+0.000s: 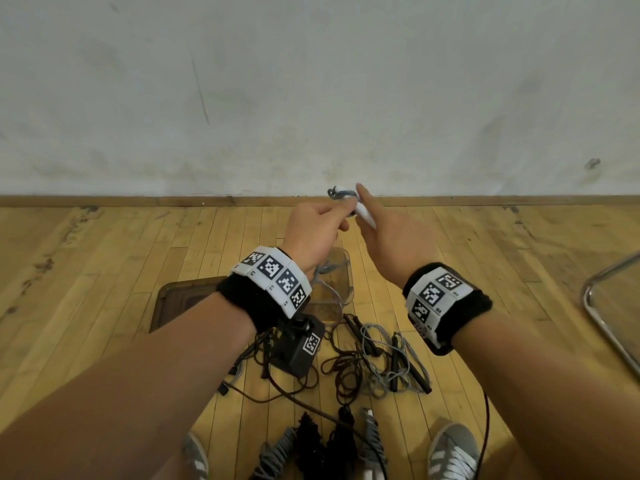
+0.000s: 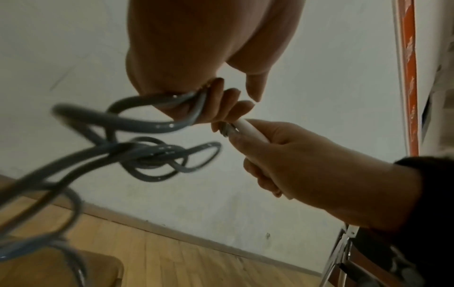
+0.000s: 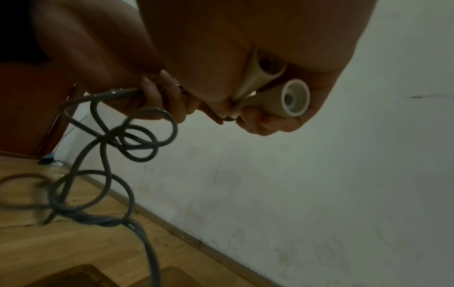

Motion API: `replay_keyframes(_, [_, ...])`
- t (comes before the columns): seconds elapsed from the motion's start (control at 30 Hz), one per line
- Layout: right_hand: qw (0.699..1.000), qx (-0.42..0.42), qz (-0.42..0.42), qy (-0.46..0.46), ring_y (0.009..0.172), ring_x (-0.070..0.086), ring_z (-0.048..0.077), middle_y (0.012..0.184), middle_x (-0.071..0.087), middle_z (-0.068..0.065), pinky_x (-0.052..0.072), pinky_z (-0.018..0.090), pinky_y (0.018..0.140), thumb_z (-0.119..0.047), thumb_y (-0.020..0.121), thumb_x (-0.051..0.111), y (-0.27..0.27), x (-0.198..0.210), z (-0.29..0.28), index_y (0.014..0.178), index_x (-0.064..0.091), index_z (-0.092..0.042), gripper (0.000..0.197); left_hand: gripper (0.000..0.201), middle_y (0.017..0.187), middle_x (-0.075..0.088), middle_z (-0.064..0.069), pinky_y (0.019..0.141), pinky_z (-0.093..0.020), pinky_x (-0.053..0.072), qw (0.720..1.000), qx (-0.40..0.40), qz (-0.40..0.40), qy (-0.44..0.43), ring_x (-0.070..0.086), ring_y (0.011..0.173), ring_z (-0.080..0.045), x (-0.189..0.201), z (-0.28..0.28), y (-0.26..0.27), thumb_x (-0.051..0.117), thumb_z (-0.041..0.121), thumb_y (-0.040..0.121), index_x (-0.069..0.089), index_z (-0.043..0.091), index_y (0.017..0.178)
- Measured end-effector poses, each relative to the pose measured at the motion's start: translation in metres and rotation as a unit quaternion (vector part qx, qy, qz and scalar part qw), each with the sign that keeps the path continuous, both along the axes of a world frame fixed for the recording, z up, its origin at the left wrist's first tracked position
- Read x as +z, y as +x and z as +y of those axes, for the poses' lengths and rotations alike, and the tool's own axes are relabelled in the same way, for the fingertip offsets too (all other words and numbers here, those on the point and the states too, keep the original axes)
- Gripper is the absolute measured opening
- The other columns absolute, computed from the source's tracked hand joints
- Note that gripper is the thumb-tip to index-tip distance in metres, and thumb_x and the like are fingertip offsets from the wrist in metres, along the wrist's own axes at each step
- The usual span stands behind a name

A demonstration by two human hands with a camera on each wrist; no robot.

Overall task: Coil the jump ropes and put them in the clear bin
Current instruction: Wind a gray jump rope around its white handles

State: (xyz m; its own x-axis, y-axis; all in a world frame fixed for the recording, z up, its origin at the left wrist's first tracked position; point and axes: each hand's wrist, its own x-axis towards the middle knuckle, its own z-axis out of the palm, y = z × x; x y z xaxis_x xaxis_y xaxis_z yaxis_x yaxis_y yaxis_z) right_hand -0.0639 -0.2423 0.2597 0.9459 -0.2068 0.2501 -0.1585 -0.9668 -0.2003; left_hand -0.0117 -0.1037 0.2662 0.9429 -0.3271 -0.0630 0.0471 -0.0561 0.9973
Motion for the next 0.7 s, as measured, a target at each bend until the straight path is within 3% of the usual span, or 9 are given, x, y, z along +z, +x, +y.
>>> replay_keyframes(0.1, [0.998,0.037,-0.032,-0.041,0.058,0.053,0.018,0.08,0.057,-0.001,0.04,0.031,0.049,-0.046,0.106,0.028,0.0,-0.007,0.006,0.161,0.011,-0.039,0.059,0.044,0.06,0.062,0.006,0.061,-0.026,0.042,0.999,0.049,-0.008,0.013,0.048,0.048,-0.005,-0.002,0.003,0.003,0.075,0.055,0.086,0.082,0.012,0.082])
replay_keyframes(0.23, [0.994,0.098,-0.039,0.003,0.066,0.055,0.019,0.089,0.055,-0.002,0.037,0.031,0.05,-0.045,0.105,0.035,-0.001,-0.008,0.01,0.163,0.008,-0.032,0.065,0.038,0.056,0.061,0.008,0.063,-0.026,0.042,0.997,0.08,-0.012,0.01,0.049,0.048,-0.003,-0.003,0.009,0.013,0.076,0.053,0.086,0.083,0.016,0.079])
replay_keyframes(0.33, [0.981,0.111,-0.051,0.15,0.07,0.058,0.011,0.092,0.061,-0.007,0.042,0.03,0.056,-0.037,0.1,0.054,0.001,-0.007,0.007,0.158,0.033,-0.03,0.062,0.043,0.064,0.058,-0.001,0.062,-0.028,0.038,0.998,0.066,-0.015,-0.011,0.045,0.053,-0.008,-0.001,0.011,0.018,0.074,0.044,0.091,0.08,0.002,0.09])
replay_keyframes(0.4, [0.945,0.113,-0.049,0.304,0.073,0.068,0.013,0.098,0.069,-0.005,0.053,0.033,0.064,-0.031,0.095,0.067,0.003,-0.004,0.004,0.146,0.051,-0.028,0.054,0.047,0.068,0.055,-0.006,0.055,-0.023,0.035,0.998,0.05,-0.021,-0.022,0.041,0.052,-0.009,0.001,0.01,0.019,0.07,0.038,0.095,0.073,-0.009,0.097])
replay_keyframes(0.47, [0.872,0.108,-0.014,0.476,0.078,0.075,0.022,0.104,0.073,0.006,0.062,0.038,0.071,-0.021,0.095,0.071,0.0,0.004,0.005,0.144,0.052,-0.025,0.053,0.044,0.065,0.055,0.001,0.049,-0.015,0.035,0.998,0.041,-0.016,-0.037,0.044,0.05,-0.004,0.003,0.011,0.02,0.067,0.031,0.099,0.07,-0.013,0.098])
replay_keyframes(0.53, [0.801,0.114,0.027,0.587,0.071,0.074,0.026,0.094,0.074,0.011,0.063,0.039,0.068,-0.02,0.1,0.064,-0.003,0.007,0.007,0.147,0.047,-0.027,0.05,0.037,0.064,0.056,0.004,0.046,-0.012,0.034,0.998,0.027,-0.002,-0.059,0.044,0.051,-0.003,0.004,0.013,0.021,0.065,0.028,0.1,0.072,-0.008,0.093])
replay_keyframes(0.57, [0.792,0.124,0.032,0.597,0.064,0.069,0.024,0.084,0.071,0.009,0.06,0.037,0.062,-0.022,0.103,0.06,-0.004,0.008,0.006,0.147,0.047,-0.027,0.047,0.032,0.065,0.057,0.005,0.045,-0.013,0.034,0.997,0.016,0.005,-0.07,0.044,0.052,-0.004,0.005,0.013,0.022,0.065,0.028,0.1,0.074,-0.001,0.089])
replay_keyframes(0.63, [0.806,0.137,0.013,0.575,0.056,0.055,0.018,0.072,0.061,0.005,0.049,0.031,0.053,-0.024,0.105,0.055,-0.004,0.007,0.004,0.147,0.047,-0.027,0.042,0.025,0.067,0.062,0.005,0.045,-0.016,0.035,0.996,-0.005,0.023,-0.081,0.046,0.054,-0.006,0.006,0.015,0.022,0.066,0.031,0.099,0.075,0.009,0.091])
replay_keyframes(0.7, [0.834,0.128,-0.007,0.536,0.054,0.051,0.015,0.07,0.057,0.004,0.044,0.028,0.05,-0.025,0.105,0.055,-0.003,0.005,0.002,0.145,0.047,-0.029,0.041,0.028,0.07,0.069,0.004,0.049,-0.019,0.04,0.996,-0.016,0.045,-0.071,0.051,0.053,-0.007,0.007,0.016,0.021,0.067,0.036,0.098,0.074,0.009,0.103])
